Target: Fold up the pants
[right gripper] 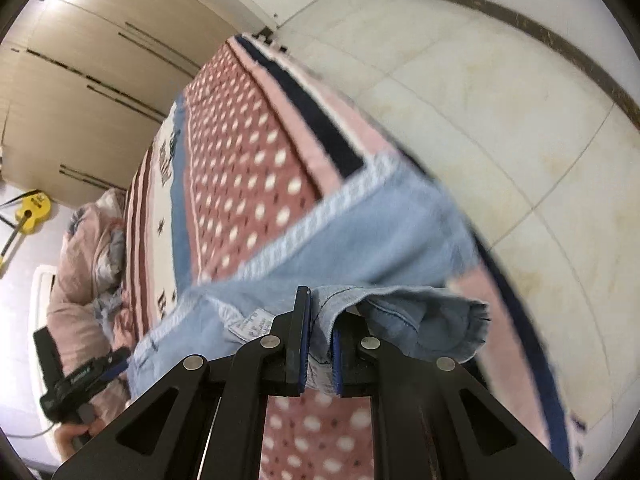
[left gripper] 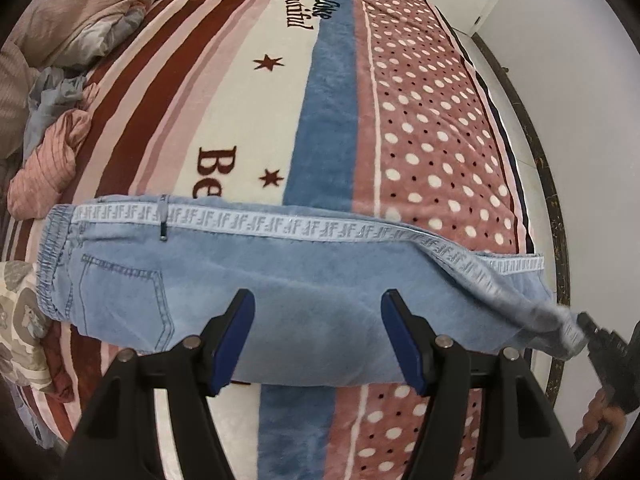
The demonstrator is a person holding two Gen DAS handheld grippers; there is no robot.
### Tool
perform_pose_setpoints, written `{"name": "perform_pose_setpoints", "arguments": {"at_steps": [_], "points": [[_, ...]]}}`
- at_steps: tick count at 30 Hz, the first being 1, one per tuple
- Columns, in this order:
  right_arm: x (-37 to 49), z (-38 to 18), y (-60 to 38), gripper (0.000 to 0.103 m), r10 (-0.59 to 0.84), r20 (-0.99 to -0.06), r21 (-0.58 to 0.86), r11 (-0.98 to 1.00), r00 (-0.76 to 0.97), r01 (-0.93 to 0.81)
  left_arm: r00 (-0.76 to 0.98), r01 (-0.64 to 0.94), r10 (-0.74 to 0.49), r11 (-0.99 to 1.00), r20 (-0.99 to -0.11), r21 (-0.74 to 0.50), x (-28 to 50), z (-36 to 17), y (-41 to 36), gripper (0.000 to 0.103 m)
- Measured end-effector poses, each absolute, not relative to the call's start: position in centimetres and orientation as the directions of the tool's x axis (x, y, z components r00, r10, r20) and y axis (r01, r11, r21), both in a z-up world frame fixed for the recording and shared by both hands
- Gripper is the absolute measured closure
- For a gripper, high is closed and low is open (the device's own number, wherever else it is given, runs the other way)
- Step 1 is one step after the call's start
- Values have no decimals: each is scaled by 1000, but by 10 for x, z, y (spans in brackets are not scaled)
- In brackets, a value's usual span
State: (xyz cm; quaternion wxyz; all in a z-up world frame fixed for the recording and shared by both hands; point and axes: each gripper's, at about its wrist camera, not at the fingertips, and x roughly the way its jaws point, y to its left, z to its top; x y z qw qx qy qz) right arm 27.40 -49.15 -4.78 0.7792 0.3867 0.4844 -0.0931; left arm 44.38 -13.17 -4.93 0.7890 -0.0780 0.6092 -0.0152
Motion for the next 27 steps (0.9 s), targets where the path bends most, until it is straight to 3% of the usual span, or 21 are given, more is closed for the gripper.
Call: {"name": "perform_pose_setpoints", "arguments": {"at_steps": [13, 20, 25, 27], "points": [[322, -84, -548, 97, 279, -842, 512, 684, 462, 519, 221, -99, -72, 990, -973, -96, 468, -72, -153, 41], [336, -96, -557, 64, 361, -825, 553, 676, 435, 488, 210, -110, -54, 991, -976, -79, 474, -79, -156, 41], [339, -95, -569, 61, 409, -790, 606, 628, 456, 488, 215, -104, -52, 992, -975, -76, 477, -77, -159, 41], [336, -87, -580, 52, 370, -797, 593, 627, 477, 506, 217, -100, -52, 992, -975, -75, 478, -75, -159, 41]]}}
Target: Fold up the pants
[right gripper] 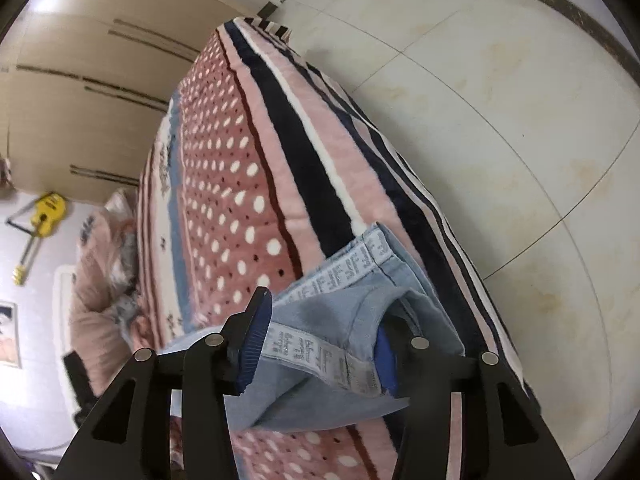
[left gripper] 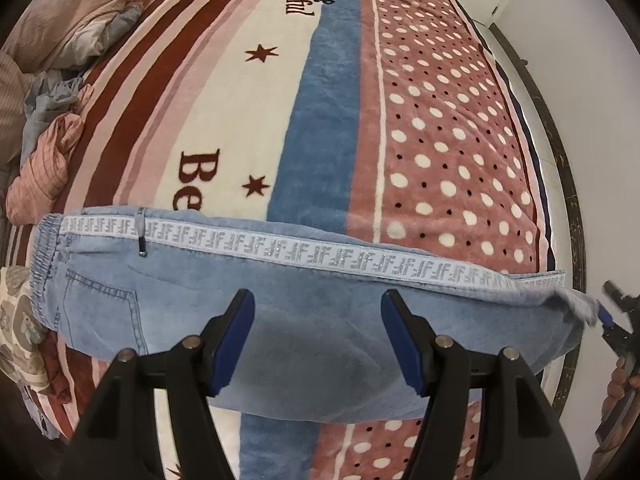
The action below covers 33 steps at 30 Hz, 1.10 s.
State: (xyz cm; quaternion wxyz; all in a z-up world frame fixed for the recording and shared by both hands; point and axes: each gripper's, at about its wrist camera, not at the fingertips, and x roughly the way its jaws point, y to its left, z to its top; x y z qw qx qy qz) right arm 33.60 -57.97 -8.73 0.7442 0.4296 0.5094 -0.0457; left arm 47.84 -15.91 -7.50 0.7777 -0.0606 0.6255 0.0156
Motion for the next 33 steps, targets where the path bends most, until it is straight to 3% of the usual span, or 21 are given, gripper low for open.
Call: {"name": "perform_pose_setpoints", "arguments": {"at_steps": [1, 6, 9, 12, 16, 28, 33], "points": [[335, -82, -585, 41, 342, -801, 583, 634, 492, 508, 219, -98, -52, 992, -974, -75, 479, -74, -159, 41], [336, -61, -591, 40, 282, -840, 504, 721, 463, 476, 221, -100, -58, 992, -974, -81, 480, -73, -160, 41], [337, -65, -573, 41, 316, -857, 488, 753, 408, 442, 221, -102, -61, 991, -973, -85, 479, -73, -159, 41], [333, -70, -543, 57, 406, -829, 541, 758, 385, 365, 216, -102, -56, 992, -975, -80, 477, -74, -158, 41], [335, -87, -512, 76, 410, -853, 506, 802, 324, 318, 204, -112, -52, 991, -978, -77, 475, -80, -153, 41], [379, -99, -538, 75, 236, -900, 378, 840, 366, 388, 195, -158, -33, 985, -980, -65, 474, -91, -130, 41], [382, -98, -534, 75, 230, -904, 370, 843, 359, 391, 197, -192, -24, 979, -980, -63, 469, -95, -109, 41]]}}
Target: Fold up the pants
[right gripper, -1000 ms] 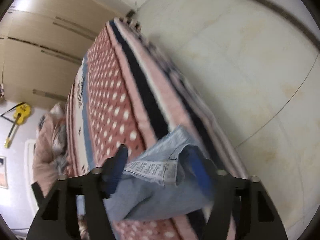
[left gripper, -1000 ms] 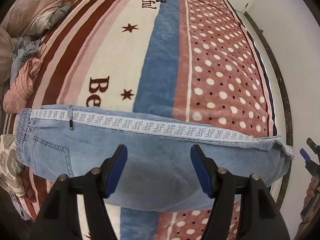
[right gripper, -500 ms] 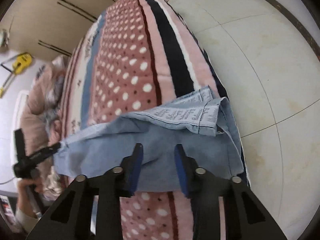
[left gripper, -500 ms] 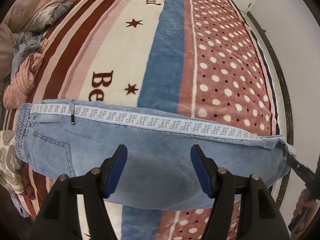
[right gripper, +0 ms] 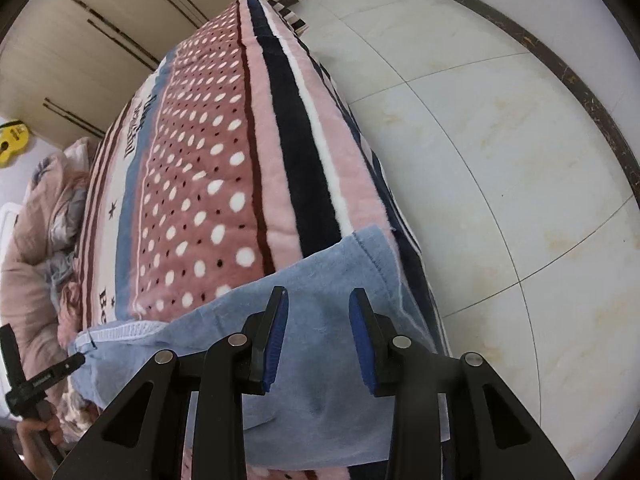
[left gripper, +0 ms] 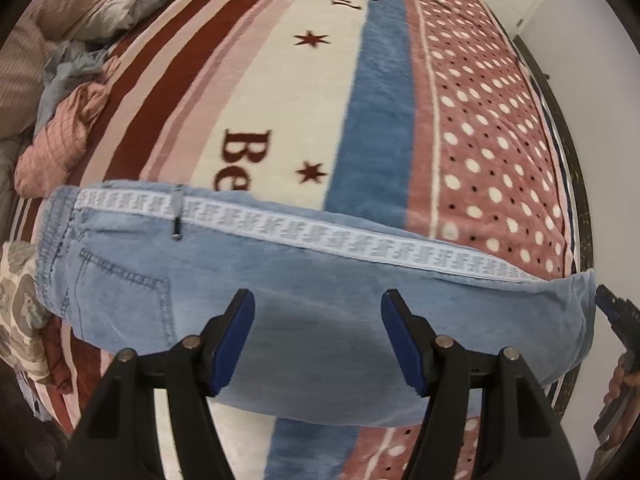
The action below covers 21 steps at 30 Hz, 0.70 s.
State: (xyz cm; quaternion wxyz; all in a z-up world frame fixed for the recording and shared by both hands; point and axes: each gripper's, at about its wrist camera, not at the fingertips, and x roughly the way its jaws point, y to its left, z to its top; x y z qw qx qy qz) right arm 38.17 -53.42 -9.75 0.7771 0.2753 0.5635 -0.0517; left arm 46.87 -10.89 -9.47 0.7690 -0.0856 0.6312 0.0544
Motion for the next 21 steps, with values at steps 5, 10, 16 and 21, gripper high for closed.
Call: {"name": "perform_pose_setpoints", "arguments": {"at_steps": [5, 10, 16, 21], "points": [[379, -90, -495, 68, 190, -921, 312, 882, 340, 353, 201, -245, -21, 967, -979, -71, 458, -94, -74, 40], [378, -73, -445, 48, 147, -918, 255, 931, 369, 263, 216, -299, -16, 951, -976, -82, 442, -90, -28, 35], [379, -54, -378, 32, 125, -905, 216, 959, 408, 185, 245, -378, -27, 918, -969, -121, 405, -87, 40, 34], [378, -46, -314, 31, 111, -912, 171, 978, 395, 118, 269, -457, -48, 873, -962, -171, 372, -94, 98, 34]]}}
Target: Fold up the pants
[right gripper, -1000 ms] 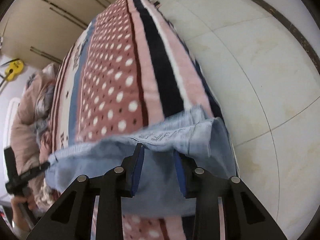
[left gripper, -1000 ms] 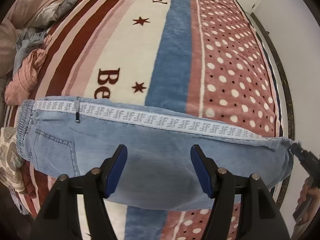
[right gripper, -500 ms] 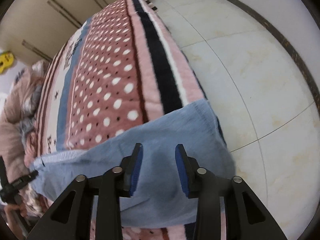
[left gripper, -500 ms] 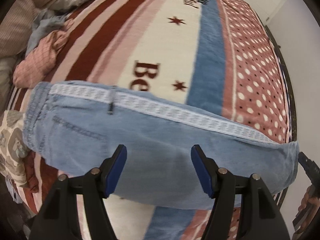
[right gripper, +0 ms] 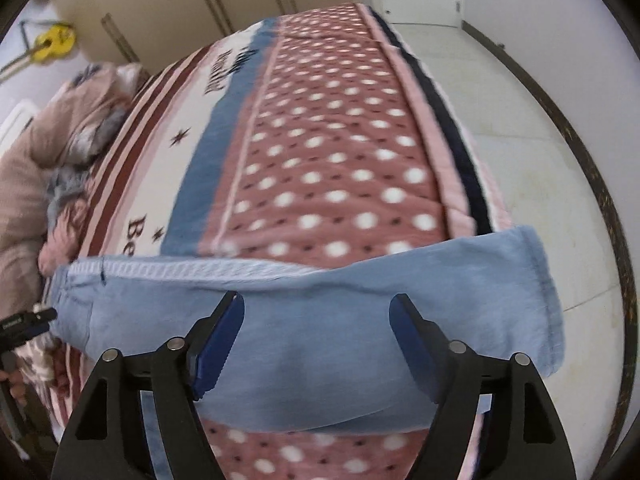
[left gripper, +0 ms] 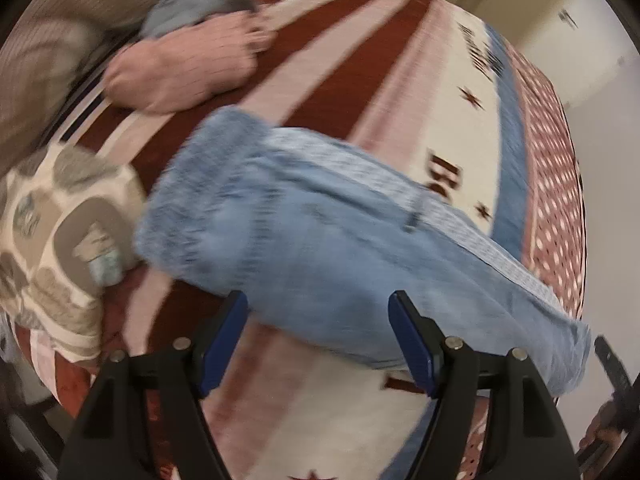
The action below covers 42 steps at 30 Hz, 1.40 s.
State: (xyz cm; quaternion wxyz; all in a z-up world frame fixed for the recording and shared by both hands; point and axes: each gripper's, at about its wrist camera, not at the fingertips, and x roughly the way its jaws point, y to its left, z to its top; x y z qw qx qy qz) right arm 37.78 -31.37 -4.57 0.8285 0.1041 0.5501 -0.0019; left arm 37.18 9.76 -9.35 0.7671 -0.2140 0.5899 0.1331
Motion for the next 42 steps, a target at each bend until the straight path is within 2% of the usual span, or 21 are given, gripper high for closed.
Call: {"name": "perform_pose_setpoints", "arguments": {"at_steps": [5, 9, 17, 25, 27, 29, 30, 32, 35, 42], "points": [[377, -40, -262, 31, 102, -917, 134, 989, 385, 57, 309, -527, -68, 818, -949, -230, 349, -105, 148, 34], [380, -45, -221, 31, 92, -927, 105, 994, 363, 14, 333, -550, -145, 773, -932, -317, 343, -126, 170, 34], [382, -61, -186, 31, 68, -942, 75, 997, 329, 8, 391, -543, -259, 710, -883, -448, 339, -164, 184, 34], [376, -69, -172, 31, 36, -950, 37, 999, 310, -4, 476, -554, -284, 638, -832, -534, 347, -172, 197, 33], [375, -70, -171, 31, 41, -950, 42, 999, 308, 0, 488, -555, -266, 641, -832, -530, 345, -170, 200, 43], [375, -70, -170, 31, 44, -950, 48, 999, 310, 5, 498, -547, -241, 658, -833, -517, 348, -166, 200, 61], [375, -70, -170, 31, 45, -949, 50, 999, 312, 7, 503, -535, -233, 672, -832, -512, 351, -162, 200, 63], [375, -68, -170, 31, 46, -948, 52, 999, 316, 10, 507, -513, -218, 702, -834, -495, 356, -154, 197, 77], [376, -64, -172, 31, 47, -946, 55, 998, 320, 17, 509, -481, -185, 748, -841, -456, 365, -140, 192, 84], [378, -46, -180, 31, 45, -936, 65, 997, 349, 46, 520, -470, -179, 757, -835, -455, 365, -119, 204, 86]]}}
